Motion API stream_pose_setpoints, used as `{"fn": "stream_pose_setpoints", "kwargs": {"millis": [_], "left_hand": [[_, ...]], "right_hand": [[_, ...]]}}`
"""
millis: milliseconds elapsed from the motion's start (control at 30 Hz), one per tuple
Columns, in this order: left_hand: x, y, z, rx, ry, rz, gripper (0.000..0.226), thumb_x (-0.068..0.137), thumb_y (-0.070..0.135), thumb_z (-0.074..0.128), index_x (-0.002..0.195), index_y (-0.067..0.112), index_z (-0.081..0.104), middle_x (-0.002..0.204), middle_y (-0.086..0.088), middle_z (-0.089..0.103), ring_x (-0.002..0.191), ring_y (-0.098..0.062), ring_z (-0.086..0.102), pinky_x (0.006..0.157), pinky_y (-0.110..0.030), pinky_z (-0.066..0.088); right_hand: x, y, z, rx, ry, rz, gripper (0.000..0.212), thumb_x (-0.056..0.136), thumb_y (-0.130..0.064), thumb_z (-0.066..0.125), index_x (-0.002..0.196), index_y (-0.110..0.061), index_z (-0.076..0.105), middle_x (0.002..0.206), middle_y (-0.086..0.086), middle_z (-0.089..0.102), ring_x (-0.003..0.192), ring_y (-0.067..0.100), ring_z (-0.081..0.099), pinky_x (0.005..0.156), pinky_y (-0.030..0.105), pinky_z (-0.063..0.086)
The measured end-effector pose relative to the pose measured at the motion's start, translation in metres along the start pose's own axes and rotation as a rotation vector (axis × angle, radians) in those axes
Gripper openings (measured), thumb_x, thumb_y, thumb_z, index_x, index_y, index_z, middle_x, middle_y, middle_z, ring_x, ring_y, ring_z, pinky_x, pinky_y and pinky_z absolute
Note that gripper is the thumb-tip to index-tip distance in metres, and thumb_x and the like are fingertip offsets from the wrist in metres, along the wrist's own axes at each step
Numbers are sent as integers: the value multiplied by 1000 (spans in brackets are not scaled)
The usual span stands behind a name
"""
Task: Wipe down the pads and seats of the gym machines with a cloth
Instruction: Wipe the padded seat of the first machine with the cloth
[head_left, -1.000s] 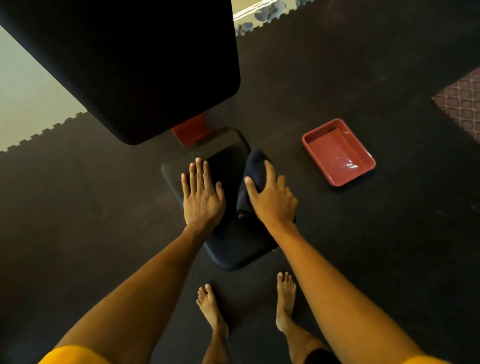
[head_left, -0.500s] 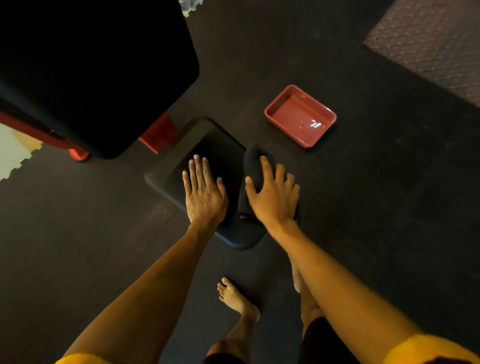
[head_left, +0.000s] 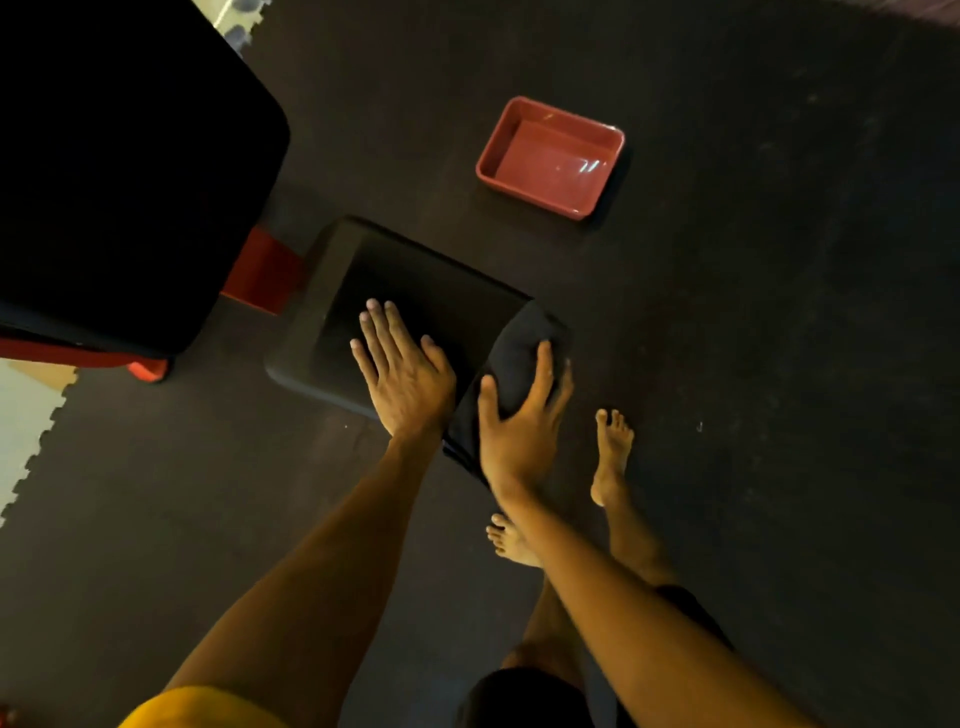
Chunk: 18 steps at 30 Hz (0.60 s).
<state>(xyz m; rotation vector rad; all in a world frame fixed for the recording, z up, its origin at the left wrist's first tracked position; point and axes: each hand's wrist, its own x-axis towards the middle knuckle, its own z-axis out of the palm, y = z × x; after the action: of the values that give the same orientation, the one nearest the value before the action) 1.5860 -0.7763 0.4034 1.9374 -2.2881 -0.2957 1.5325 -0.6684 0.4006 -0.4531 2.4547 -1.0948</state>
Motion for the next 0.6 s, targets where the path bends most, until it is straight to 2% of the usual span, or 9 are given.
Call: {"fn": "stream_pose_setpoints", "kwargs": {"millis": [100, 167, 233, 300, 367, 433, 500, 600], "left_hand": [[-1, -1, 1, 15, 31, 9, 65, 102, 34, 26, 159, 4, 19, 168, -13, 14, 156, -25, 9, 127, -47, 4], [0, 1, 0, 26, 24, 10, 63, 104, 33, 28, 160, 5, 17, 168, -12, 11, 156, -24, 6, 127, -45, 2], [0, 1, 0, 28, 10, 9, 63, 105, 32, 29, 160, 5, 14, 169, -11, 8, 157, -23, 2, 127, -44, -1], [0, 2, 0, 34, 5, 4, 62, 106, 32, 28, 160, 6, 13, 169, -11, 6, 157, -23, 1, 127, -43, -2], [-2, 0, 0, 34, -7, 0, 63, 105, 33, 26, 161, 6, 12, 169, -10, 6, 157, -22, 0, 127, -44, -2], [-2, -1, -1, 35, -9, -1, 64, 104, 34, 25, 160, 6, 12, 169, -10, 6, 157, -22, 0, 127, -44, -2], [-2, 0, -2, 20, -18, 5, 64, 105, 34, 24, 160, 6, 12, 169, -10, 6, 157, -22, 0, 127, -44, -2], [-3, 2, -3, 1, -7, 16, 64, 104, 35, 23, 160, 6, 13, 169, -10, 7, 157, -22, 0, 127, -43, -3]], "right_hand": [[18, -9, 1, 24, -9, 4, 73, 91, -65, 50, 155, -47, 22, 163, 9, 24, 145, 35, 36, 106, 56, 45], [63, -21, -4, 1, -9, -10, 66, 91, -60, 53, 152, -42, 36, 156, 7, 37, 136, 33, 47, 104, 50, 47], [103, -31, -9, -35, -82, -5, 57, 94, -55, 56, 146, -35, 49, 146, 4, 49, 127, 31, 55, 97, 41, 46], [114, -34, -12, -20, -105, -12, 52, 94, -54, 57, 140, -32, 55, 141, 2, 53, 122, 30, 58, 92, 38, 46], [84, -25, -11, 5, -26, -67, 55, 90, -53, 56, 141, -33, 53, 147, 2, 49, 126, 30, 55, 97, 43, 50], [28, -6, -5, -5, 25, -117, 62, 89, -51, 57, 148, -33, 46, 160, 7, 33, 141, 32, 42, 107, 52, 45], [-18, 11, -2, 7, -10, -177, 64, 94, -49, 59, 152, -33, 40, 167, 10, 17, 150, 36, 29, 110, 57, 41], [-7, 14, -3, -24, -39, -239, 60, 96, -51, 58, 152, -35, 43, 169, 11, 12, 152, 39, 24, 109, 59, 42]]}}
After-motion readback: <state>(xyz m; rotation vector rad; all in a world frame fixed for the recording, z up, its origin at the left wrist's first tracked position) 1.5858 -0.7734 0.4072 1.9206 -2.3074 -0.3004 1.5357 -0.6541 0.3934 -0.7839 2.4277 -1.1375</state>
